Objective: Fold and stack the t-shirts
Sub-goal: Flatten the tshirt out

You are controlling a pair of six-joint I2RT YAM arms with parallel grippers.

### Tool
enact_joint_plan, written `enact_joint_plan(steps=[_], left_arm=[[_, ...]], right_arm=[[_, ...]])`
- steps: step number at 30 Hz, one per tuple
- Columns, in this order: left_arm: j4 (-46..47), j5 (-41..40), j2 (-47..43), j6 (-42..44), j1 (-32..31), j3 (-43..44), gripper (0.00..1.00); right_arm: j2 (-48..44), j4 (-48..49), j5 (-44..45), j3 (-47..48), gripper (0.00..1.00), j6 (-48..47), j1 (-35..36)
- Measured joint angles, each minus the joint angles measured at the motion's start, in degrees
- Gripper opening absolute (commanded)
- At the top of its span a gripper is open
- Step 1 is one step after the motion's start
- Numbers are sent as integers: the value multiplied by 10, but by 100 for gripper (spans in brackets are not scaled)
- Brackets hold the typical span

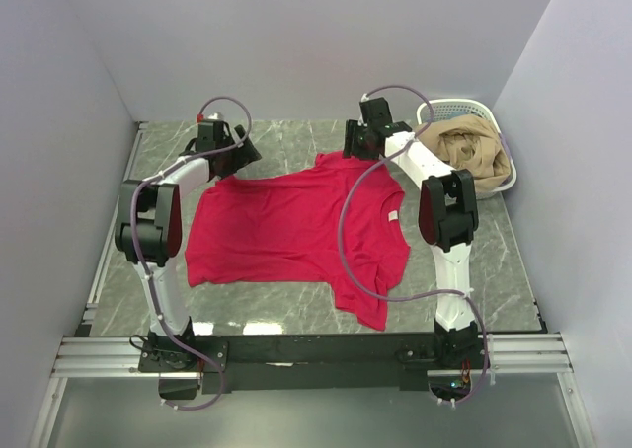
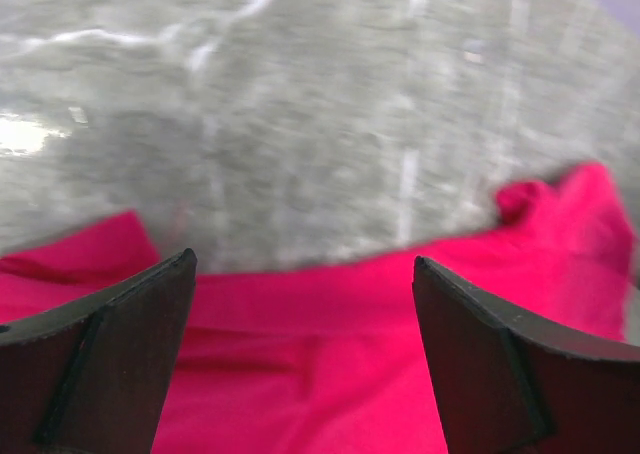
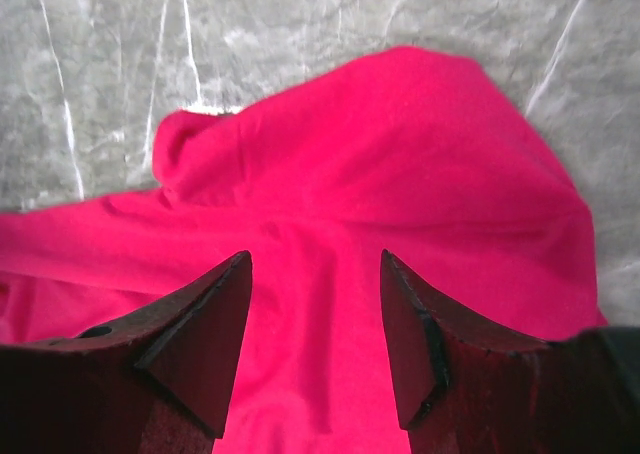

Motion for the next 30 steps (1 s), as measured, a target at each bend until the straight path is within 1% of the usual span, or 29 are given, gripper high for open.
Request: enact_joint_plan(steps=[3,7,9,15,19,25,30], left_arm=[[13,21,-28,4,-2,-17,95],[9,17,-33,6,-5,-15,93],[-6,-3,-32,6,-5,-14,93],[-57,-99,-32,6,-10,-8,93],[-83,-144,-29,6,-15,3,92],[-110,-179,2,6,-22,38,90],[-127,-188,30,6,-26,42,88]], right_arm=[[-5,2,-3,-12,61,0,0],[-9,5,-7,-14,61,0,0],[-13,9,-9,-16,61,0,0],[-19,18,-10,-31,60,0,-1],[-19,19,-12,-36,60,2,-1],[-19,19,-12,-40,60,3,-1],[-19,19,-12,-40,60,3,-1]])
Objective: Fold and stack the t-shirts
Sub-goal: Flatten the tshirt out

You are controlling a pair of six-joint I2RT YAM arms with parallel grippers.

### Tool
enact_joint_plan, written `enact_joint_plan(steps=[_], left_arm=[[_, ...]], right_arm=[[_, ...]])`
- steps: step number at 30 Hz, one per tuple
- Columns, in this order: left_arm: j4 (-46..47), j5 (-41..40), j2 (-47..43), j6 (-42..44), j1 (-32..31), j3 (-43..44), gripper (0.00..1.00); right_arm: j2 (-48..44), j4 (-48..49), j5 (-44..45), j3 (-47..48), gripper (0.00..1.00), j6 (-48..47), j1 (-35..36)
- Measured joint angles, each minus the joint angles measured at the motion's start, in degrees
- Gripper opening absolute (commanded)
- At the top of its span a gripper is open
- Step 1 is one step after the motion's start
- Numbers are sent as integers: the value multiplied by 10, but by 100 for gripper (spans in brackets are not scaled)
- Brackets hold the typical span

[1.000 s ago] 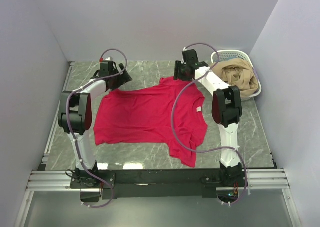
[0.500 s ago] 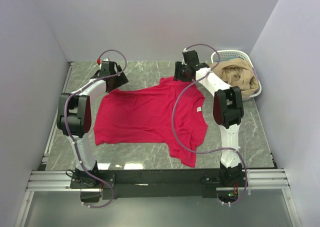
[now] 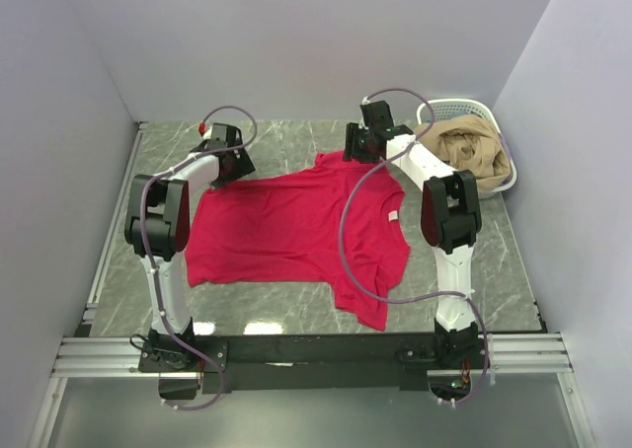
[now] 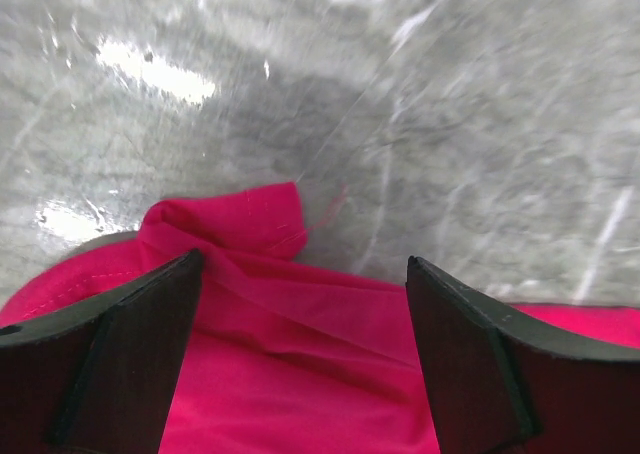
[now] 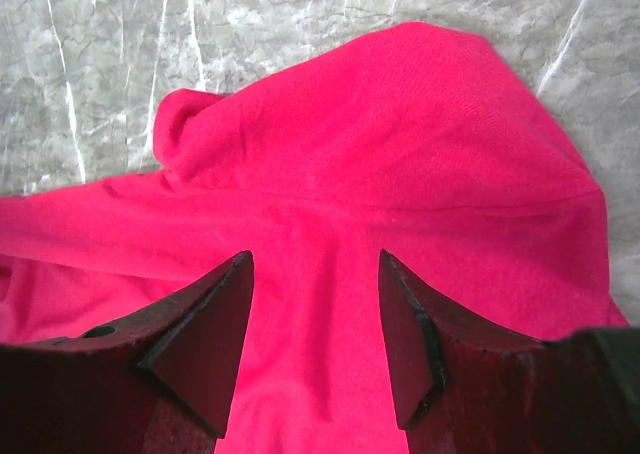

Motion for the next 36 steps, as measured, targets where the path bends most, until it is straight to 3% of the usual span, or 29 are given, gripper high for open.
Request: enact_joint_plan(steps=[3,6,7,10,11,14,27,28,30,31,33,36], left_arm=[[-5,-1,11,0,-1,0,83],[-7,-4,13,0,-2,1,63],[-8,-4,13,0,-2,2,46],[-9,-4,14,-2,-2,3,16],[-10,-4,15,0,-2,4,1],[-16,-3,26,5,-2,20,1],[-57,-72,37,13,-2,116,1],[-59,-86,37,15,-2,127,19],[-64,-107,37,18,0,142,45],[-65,-116,37,23,2,150,68],[-68,-133,40,29,8,166,69],[-62,-150,51,34,24,191,84]], right_arm=[[0,0,0,0,60,0,0],[0,0,0,0,59,0,0],[0,0,0,0,59,0,0],[0,0,0,0,59,0,0],[0,1,0,-2,59,0,0],[0,1,0,-7,59,1,0],[0,1,2,-16,58,2,0],[0,1,2,-19,58,1,0],[0,1,2,-24,58,1,0],[0,1,2,-28,58,1,0],[0,1,3,-32,58,1,0],[-1,4,5,-40,58,1,0]])
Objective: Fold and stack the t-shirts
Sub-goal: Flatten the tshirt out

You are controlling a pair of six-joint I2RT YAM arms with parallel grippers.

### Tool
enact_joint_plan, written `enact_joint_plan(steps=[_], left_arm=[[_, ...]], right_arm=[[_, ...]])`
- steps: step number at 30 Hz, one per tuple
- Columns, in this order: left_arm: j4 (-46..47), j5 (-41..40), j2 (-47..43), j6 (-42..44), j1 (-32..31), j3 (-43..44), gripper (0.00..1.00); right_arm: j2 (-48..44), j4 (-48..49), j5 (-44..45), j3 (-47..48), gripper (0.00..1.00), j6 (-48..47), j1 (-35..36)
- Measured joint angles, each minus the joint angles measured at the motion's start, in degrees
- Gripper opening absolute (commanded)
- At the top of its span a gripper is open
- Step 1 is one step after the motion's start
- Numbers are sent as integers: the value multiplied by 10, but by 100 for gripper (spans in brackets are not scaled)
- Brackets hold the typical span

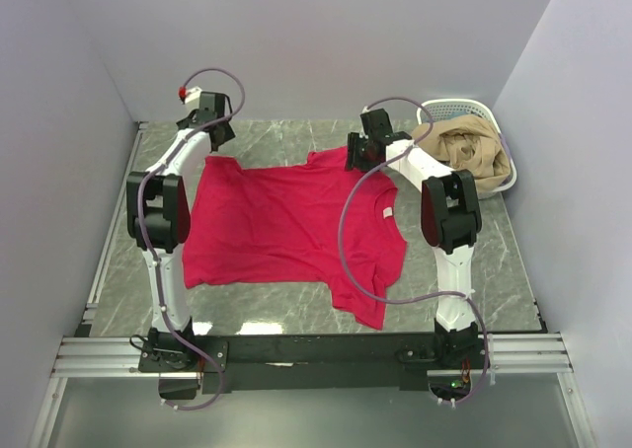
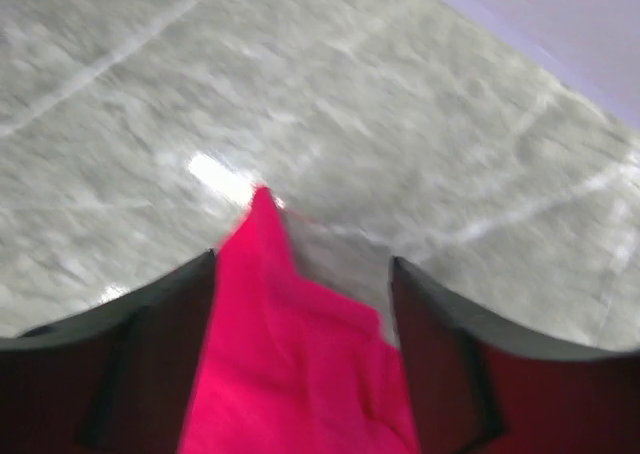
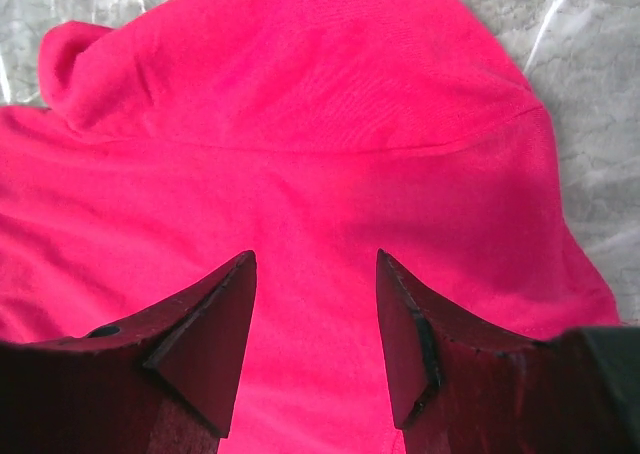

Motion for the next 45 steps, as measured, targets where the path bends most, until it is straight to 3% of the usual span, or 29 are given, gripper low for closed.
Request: enact_joint_plan(steps=[2,8,17,22,30,45], left_arm=[[2,0,11,6,9,12,92],[6,13,19,9,22,2,94],[64,164,-127,-18,5,-214,97],[99,195,-152,-32,-10,-249,97],[96,187,-90,-46,-10,-251,97],[63,112,-74,-50,-10,-253,99]], right_arm=[[-1,2,3,-5,58,0,0],[-19,7,12,-26,58,0,-2],[-38,10,-30,-41,58,0,-16],[-23,6,-73,-13,57,2,-19],[22,2,-114,46,57,9,-19],[42,-2,-95,-5,54,41,-39]])
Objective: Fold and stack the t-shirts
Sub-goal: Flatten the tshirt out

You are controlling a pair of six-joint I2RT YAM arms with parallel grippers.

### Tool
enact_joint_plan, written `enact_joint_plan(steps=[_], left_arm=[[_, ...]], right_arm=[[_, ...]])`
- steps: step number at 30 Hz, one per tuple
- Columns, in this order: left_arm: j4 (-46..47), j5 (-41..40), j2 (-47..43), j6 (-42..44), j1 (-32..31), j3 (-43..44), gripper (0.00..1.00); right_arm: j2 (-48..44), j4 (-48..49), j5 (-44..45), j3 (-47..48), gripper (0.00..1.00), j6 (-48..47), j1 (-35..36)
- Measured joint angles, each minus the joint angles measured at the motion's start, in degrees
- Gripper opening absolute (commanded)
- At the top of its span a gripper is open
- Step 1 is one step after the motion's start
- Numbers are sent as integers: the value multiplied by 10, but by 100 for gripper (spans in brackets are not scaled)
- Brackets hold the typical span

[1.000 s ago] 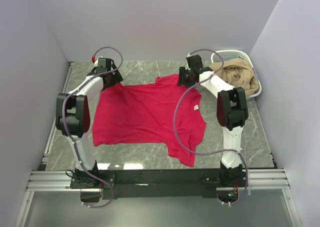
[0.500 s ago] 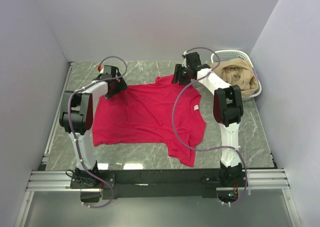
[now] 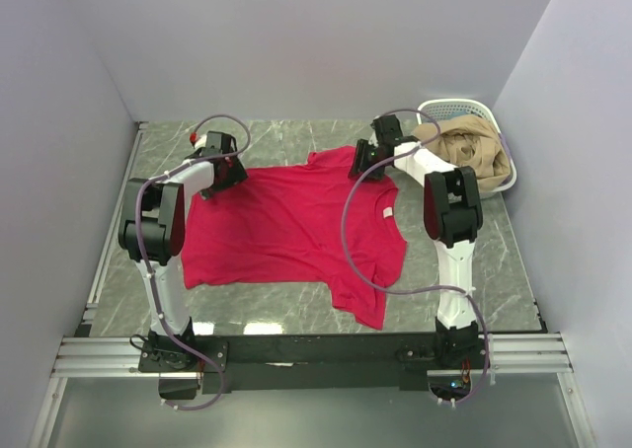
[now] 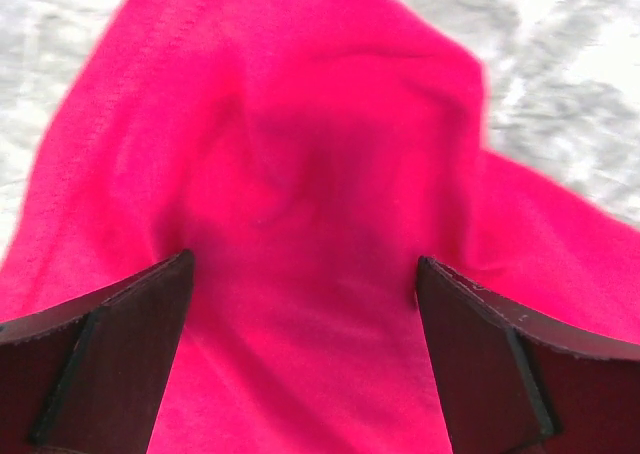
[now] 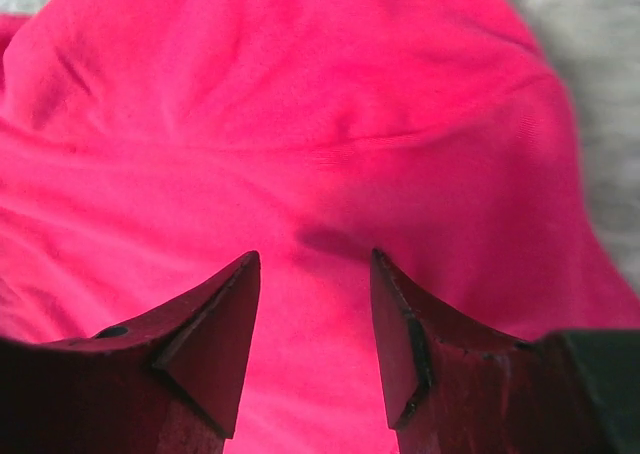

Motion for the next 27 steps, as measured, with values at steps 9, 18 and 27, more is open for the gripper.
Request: enact_joint_plan(steps=[9,18,27], left_arm=[[-36,-50,0,0,4,-2,99],[-52,-73,0,-1,12,-2,100],[-49,-44,-83,12,3,-43,100]], right_arm=[[-40,-2,17,-59,52,12,-24],[-109,26,44,-162,55,18,-21],[-238,15,71,-193,60,-24,8]])
